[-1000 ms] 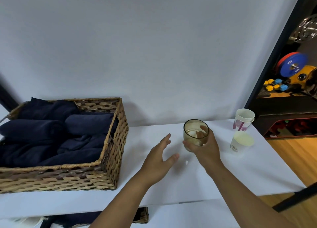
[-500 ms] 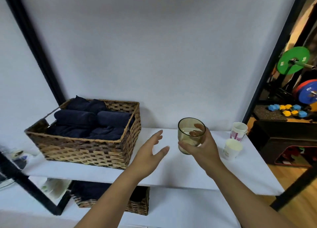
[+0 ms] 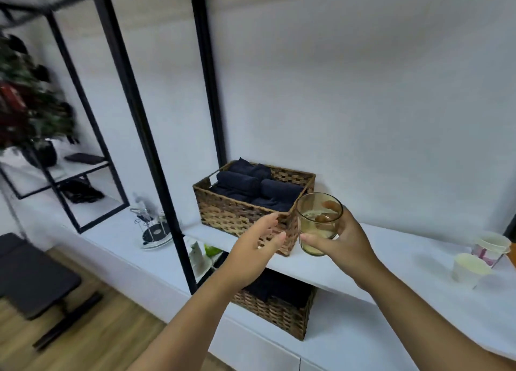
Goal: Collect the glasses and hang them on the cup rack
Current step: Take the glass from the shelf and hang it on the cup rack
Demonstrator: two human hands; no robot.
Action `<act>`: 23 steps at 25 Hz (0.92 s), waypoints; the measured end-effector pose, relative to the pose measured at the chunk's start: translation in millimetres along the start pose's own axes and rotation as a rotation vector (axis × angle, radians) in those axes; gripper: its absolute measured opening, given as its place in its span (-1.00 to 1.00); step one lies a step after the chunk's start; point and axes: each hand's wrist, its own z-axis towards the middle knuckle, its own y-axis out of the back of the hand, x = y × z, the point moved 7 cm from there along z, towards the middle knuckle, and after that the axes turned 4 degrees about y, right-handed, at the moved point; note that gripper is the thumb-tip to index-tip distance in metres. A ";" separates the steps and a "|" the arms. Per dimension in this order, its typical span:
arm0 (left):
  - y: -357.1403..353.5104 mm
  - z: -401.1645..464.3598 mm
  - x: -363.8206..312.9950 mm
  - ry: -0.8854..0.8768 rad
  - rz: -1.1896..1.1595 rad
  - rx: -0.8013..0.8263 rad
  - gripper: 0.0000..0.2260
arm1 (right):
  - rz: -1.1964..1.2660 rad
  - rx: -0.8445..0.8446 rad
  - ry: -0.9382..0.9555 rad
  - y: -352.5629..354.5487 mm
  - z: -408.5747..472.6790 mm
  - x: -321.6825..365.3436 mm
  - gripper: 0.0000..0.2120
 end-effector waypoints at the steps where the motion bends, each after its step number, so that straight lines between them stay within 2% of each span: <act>1: 14.7 -10.1 2.9 0.028 0.007 -0.026 -0.59 | 0.000 0.031 0.021 -12.4 -1.9 8.0 -0.29; 6: 111.1 -66.5 5.2 0.091 0.097 -0.177 -0.64 | 0.063 0.204 0.050 -99.1 -1.8 49.7 -0.29; 8: 248.5 -142.8 41.7 0.155 0.093 -0.328 -0.64 | 0.053 0.312 0.140 -243.9 -15.8 111.0 -0.29; 10: 266.0 -139.2 39.3 0.121 0.126 -0.343 -0.62 | 0.077 0.322 0.148 -247.6 -14.7 122.3 -0.29; 12: 328.3 -176.3 70.3 0.150 0.114 -0.367 -0.62 | 0.059 0.335 0.169 -324.1 -23.9 144.8 -0.28; 20: 355.2 -187.9 58.0 0.144 0.165 -0.451 -0.56 | 0.133 0.307 0.095 -339.4 -25.1 143.6 -0.30; 23: 412.3 -210.1 69.7 0.134 0.154 -0.468 -0.53 | 0.126 0.299 0.094 -397.3 -31.3 165.7 -0.33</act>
